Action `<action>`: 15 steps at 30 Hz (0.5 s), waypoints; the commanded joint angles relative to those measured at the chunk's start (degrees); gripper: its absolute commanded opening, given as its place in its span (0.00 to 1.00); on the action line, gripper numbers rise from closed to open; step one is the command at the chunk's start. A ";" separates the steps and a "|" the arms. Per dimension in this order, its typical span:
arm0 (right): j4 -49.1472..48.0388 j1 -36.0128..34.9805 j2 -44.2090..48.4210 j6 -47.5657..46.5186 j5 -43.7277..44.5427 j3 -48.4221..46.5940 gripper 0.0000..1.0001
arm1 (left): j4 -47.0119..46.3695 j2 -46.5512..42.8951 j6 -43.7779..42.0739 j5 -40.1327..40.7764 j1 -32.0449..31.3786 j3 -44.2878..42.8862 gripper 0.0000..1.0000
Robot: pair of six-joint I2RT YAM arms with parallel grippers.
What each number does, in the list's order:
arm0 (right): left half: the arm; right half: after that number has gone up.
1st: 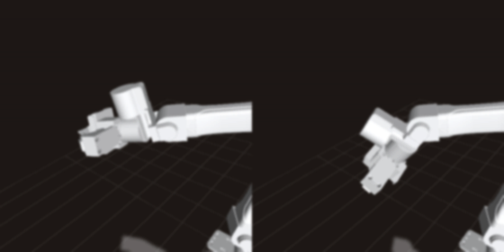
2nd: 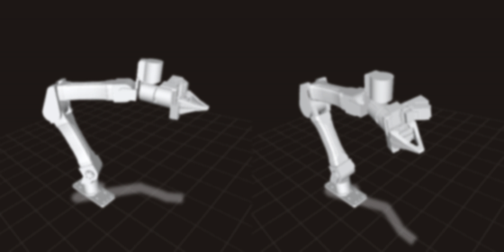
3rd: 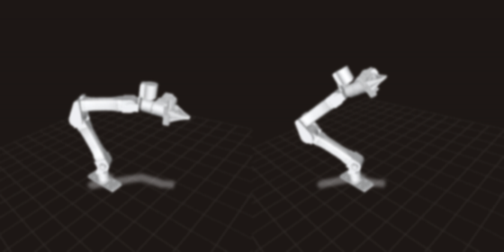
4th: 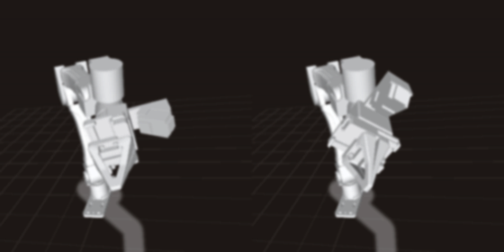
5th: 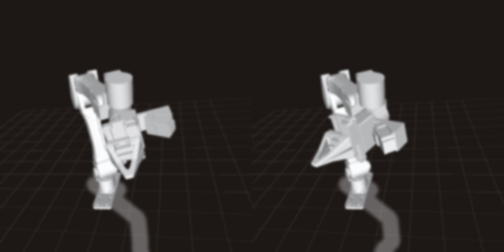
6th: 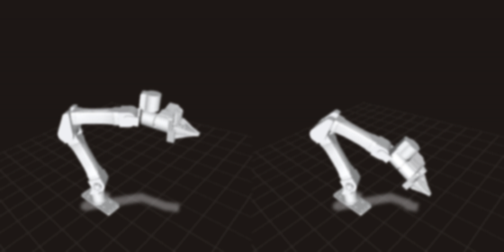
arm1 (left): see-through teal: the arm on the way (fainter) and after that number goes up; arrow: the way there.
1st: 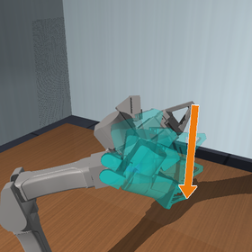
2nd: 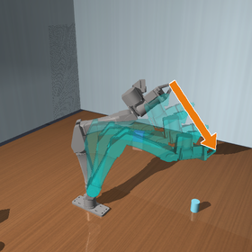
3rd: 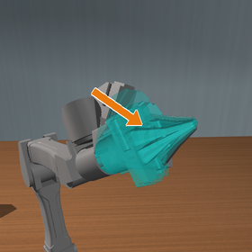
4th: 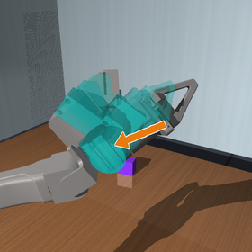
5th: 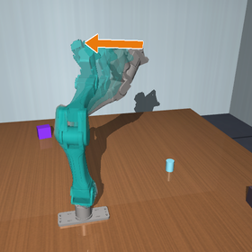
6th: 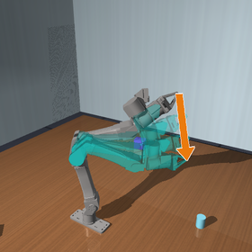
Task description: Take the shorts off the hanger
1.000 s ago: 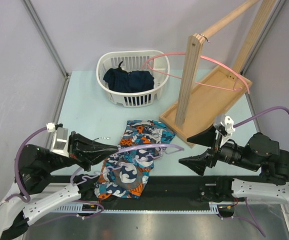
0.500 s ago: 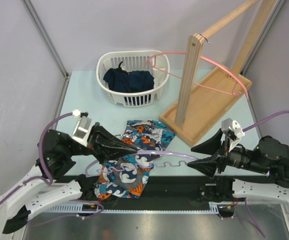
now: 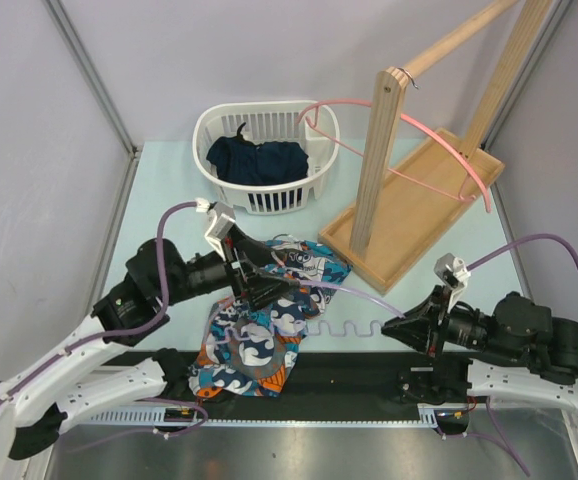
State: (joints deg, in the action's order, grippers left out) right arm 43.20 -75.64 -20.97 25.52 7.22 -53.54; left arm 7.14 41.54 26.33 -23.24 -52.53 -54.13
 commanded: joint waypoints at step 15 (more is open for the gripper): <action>0.58 1.02 15.98 17.47 7.10 -0.07 0.00 | 17.74 -15.86 2.23 37.65 -0.29 -3.09 0.93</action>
State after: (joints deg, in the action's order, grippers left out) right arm 55.55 -74.87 -4.34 43.88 15.03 -52.36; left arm 24.18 28.42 27.03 7.25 -52.64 -55.96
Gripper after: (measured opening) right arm 0.160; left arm 0.938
